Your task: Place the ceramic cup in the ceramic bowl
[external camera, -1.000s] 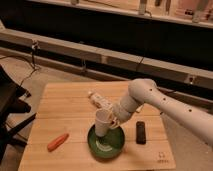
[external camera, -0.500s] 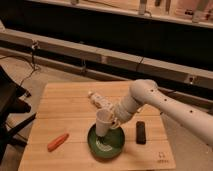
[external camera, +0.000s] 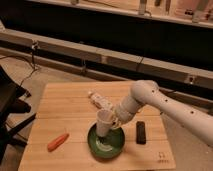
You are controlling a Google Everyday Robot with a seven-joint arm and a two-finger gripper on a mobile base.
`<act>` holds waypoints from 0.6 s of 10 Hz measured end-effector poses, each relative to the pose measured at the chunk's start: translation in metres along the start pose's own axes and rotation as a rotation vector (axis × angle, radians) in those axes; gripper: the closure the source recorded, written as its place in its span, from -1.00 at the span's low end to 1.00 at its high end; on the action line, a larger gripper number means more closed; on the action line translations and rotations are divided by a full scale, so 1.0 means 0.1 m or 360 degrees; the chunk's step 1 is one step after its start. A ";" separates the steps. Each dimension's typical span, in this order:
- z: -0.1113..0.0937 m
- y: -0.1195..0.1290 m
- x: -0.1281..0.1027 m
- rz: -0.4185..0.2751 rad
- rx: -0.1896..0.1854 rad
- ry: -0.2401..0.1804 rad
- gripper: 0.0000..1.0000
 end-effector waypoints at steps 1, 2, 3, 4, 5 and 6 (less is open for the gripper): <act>0.00 0.01 0.01 0.0005 0.0001 0.0000 0.58; 0.00 0.02 0.02 0.0010 0.0004 0.0000 0.58; 0.00 0.02 0.03 0.0010 0.0005 0.0000 0.57; 0.00 0.03 0.03 0.0010 0.0006 -0.0001 0.48; 0.00 0.04 0.04 0.0012 0.0007 -0.0001 0.26; 0.00 0.04 0.05 0.0012 0.0007 -0.0002 0.08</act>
